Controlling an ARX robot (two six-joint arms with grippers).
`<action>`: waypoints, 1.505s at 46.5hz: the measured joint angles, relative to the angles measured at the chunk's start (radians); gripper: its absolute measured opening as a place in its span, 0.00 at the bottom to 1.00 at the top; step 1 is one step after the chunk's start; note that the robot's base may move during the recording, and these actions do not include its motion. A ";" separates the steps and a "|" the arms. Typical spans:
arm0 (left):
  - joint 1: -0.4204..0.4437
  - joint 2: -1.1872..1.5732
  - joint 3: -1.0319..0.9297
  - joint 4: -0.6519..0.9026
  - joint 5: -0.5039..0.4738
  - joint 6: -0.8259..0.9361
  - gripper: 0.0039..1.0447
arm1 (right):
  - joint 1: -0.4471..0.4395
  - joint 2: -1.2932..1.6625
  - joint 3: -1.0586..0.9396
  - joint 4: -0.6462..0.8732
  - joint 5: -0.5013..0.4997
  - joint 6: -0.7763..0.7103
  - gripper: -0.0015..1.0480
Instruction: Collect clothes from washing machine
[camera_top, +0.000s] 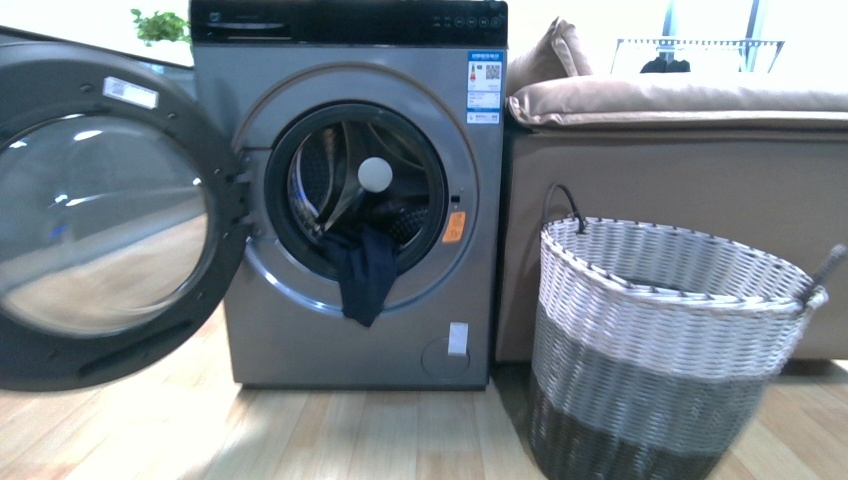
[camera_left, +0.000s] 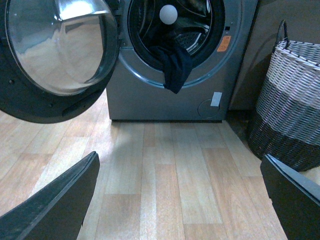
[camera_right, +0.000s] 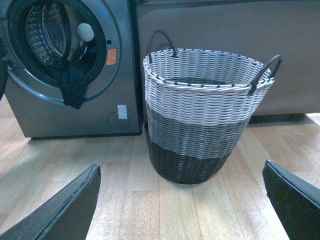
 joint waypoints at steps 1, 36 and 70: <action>0.000 -0.001 0.000 0.000 -0.001 0.000 0.94 | 0.000 0.000 0.000 0.000 0.001 0.000 0.93; 0.000 0.001 0.000 0.000 -0.003 0.000 0.94 | 0.000 0.000 0.000 0.000 -0.002 0.000 0.93; 0.000 -0.001 0.000 0.000 -0.001 0.000 0.94 | 0.000 0.000 0.000 0.000 0.000 0.000 0.93</action>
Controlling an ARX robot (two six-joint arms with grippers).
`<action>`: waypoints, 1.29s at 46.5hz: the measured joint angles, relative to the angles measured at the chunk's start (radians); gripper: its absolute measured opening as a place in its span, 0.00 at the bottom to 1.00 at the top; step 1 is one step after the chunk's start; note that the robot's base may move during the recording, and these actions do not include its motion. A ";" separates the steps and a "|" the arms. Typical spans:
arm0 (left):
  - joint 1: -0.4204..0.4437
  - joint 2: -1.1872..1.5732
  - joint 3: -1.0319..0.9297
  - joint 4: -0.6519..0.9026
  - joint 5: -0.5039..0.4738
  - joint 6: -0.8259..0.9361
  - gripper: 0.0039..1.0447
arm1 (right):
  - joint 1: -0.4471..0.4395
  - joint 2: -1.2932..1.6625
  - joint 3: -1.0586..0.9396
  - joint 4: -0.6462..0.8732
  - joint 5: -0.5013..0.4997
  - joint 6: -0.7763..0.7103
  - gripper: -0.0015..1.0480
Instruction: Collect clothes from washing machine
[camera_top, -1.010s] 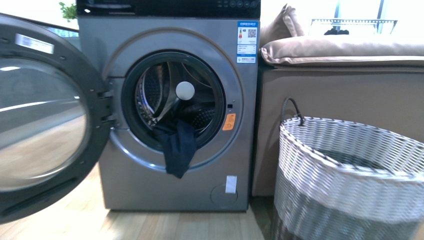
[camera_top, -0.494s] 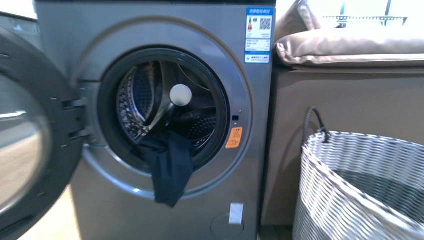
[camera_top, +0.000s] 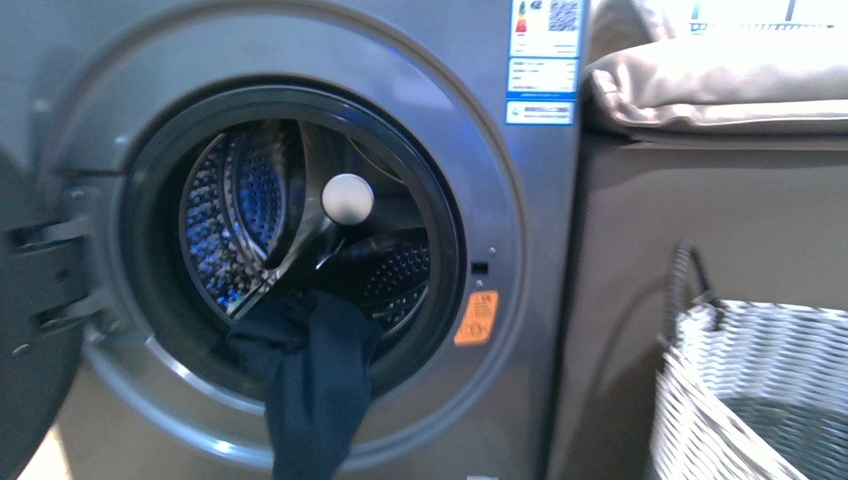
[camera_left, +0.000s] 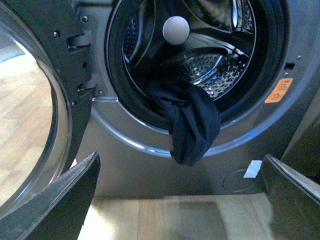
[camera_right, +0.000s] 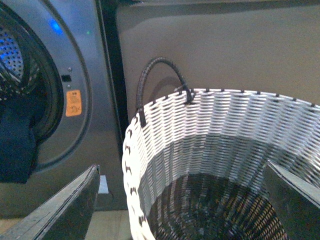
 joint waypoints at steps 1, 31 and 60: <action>0.000 0.000 0.000 0.000 0.000 0.000 0.94 | 0.000 0.000 0.000 0.000 -0.001 0.000 0.93; 0.000 0.001 0.000 0.000 0.000 0.000 0.94 | 0.000 0.000 0.000 0.000 -0.002 0.000 0.93; -0.002 0.178 0.060 -0.039 0.222 -0.159 0.94 | 0.000 0.000 0.000 0.000 -0.002 0.000 0.93</action>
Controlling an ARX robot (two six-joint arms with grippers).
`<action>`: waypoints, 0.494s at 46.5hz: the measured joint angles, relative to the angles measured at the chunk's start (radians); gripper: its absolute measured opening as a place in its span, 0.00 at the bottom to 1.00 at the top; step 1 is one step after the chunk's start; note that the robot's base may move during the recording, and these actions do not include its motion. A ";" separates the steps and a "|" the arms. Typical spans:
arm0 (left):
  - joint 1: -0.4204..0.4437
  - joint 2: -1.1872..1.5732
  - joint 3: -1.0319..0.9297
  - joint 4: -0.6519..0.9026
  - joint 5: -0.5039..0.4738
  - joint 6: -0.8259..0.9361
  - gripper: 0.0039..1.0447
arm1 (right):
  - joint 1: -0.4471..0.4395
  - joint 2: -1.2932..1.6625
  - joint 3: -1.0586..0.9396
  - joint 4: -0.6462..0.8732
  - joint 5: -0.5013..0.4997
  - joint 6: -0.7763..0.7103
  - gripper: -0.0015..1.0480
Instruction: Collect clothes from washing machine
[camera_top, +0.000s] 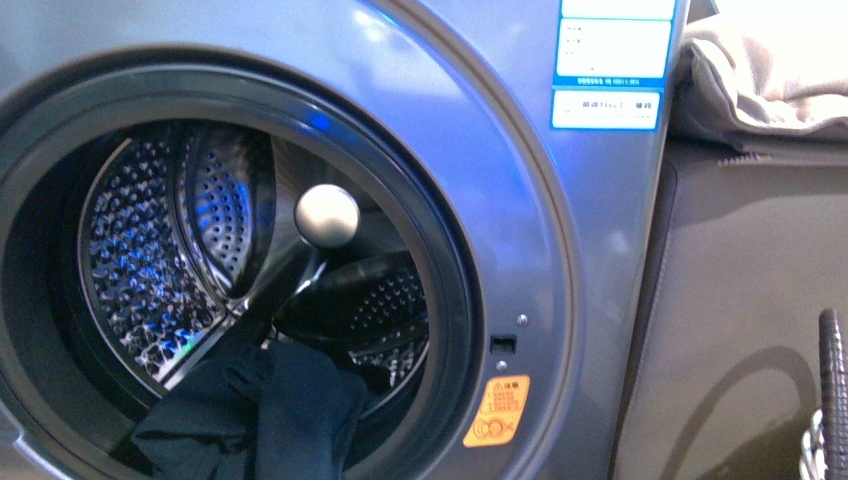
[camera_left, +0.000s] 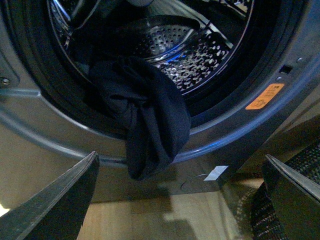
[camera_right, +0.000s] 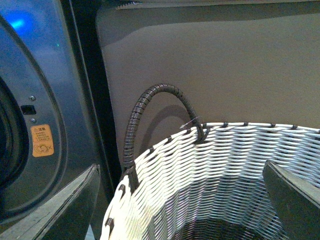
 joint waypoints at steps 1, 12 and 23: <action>-0.007 0.017 0.005 0.015 -0.004 -0.002 0.94 | 0.000 0.000 0.000 0.000 0.000 0.000 0.93; -0.067 0.272 0.066 0.231 -0.038 0.003 0.94 | 0.000 0.000 0.000 0.000 0.000 0.000 0.93; -0.119 0.710 0.197 0.513 -0.075 0.044 0.94 | 0.000 0.000 0.000 0.000 0.000 0.000 0.93</action>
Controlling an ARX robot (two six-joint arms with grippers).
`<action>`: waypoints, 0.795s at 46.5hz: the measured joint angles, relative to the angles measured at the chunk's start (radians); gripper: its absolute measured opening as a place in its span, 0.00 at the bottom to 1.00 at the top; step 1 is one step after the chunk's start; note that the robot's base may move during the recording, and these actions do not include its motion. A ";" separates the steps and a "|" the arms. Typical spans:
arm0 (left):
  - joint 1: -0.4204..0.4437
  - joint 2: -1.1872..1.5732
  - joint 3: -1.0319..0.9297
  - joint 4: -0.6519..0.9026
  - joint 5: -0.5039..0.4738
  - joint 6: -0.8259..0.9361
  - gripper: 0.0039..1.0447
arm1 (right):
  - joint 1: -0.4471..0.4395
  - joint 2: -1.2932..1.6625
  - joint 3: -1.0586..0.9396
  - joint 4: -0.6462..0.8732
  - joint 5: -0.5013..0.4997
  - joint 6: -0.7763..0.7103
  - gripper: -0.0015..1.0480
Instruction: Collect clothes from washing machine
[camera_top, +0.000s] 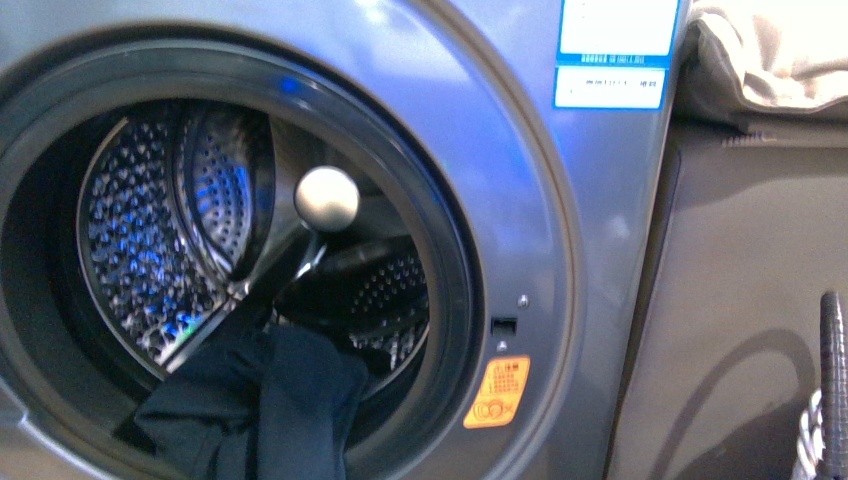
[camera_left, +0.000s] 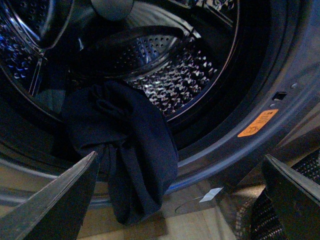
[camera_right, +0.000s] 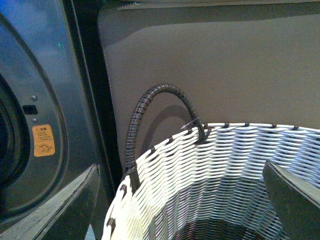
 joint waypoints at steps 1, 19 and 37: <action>-0.003 0.034 0.014 0.017 -0.002 0.008 0.94 | 0.000 0.000 0.000 0.000 0.000 0.000 0.93; -0.011 0.562 0.294 0.141 -0.044 0.089 0.94 | 0.000 0.000 0.000 0.000 0.000 0.000 0.93; -0.005 0.883 0.566 0.064 -0.097 0.146 0.94 | 0.000 0.000 0.000 0.000 0.000 0.000 0.93</action>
